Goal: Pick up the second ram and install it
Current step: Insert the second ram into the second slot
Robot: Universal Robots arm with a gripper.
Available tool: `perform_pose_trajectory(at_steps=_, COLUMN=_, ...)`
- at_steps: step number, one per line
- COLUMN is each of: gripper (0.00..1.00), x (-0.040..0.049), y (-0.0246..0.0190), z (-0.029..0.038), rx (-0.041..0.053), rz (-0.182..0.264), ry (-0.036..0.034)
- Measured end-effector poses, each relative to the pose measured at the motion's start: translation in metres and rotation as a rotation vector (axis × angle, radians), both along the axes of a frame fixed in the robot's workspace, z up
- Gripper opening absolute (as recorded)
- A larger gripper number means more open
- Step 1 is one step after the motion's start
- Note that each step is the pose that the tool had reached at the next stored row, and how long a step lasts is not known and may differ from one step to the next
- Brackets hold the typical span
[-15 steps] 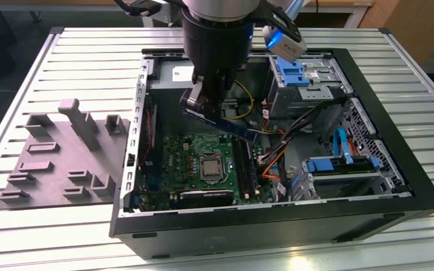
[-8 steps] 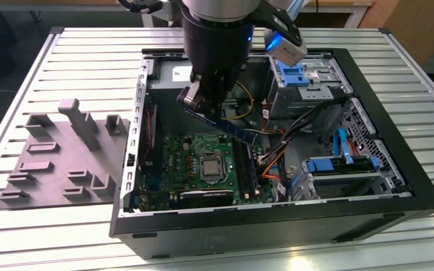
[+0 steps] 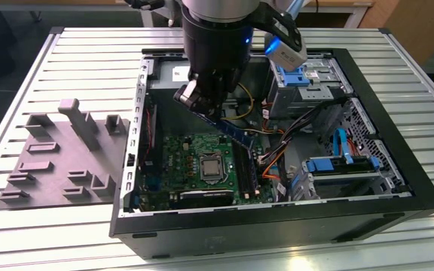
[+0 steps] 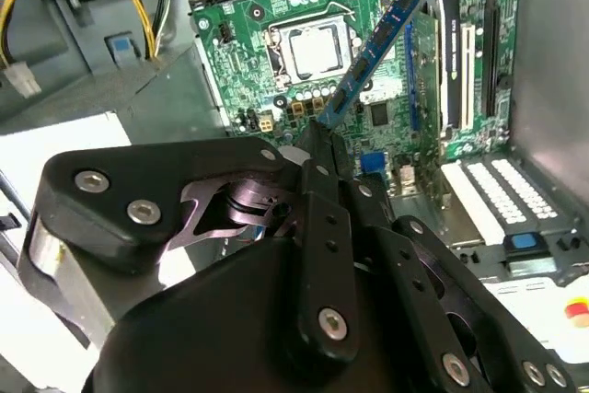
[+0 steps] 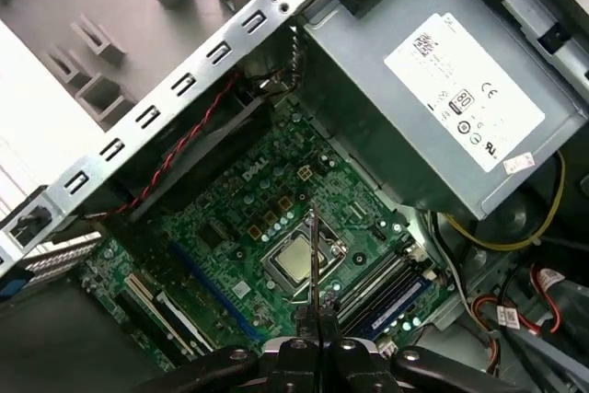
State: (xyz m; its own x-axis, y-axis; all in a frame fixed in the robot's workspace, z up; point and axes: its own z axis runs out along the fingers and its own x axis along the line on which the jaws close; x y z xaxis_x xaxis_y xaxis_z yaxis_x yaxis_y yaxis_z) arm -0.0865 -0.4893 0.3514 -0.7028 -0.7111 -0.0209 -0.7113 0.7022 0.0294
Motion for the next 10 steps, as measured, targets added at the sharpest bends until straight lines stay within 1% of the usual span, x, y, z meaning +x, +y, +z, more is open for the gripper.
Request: perform_pose_trajectory(at_steps=10, gripper=0.12, x=0.0000, y=0.0000, z=-0.0006, rx=0.0001, rz=-0.131, ry=0.0000)
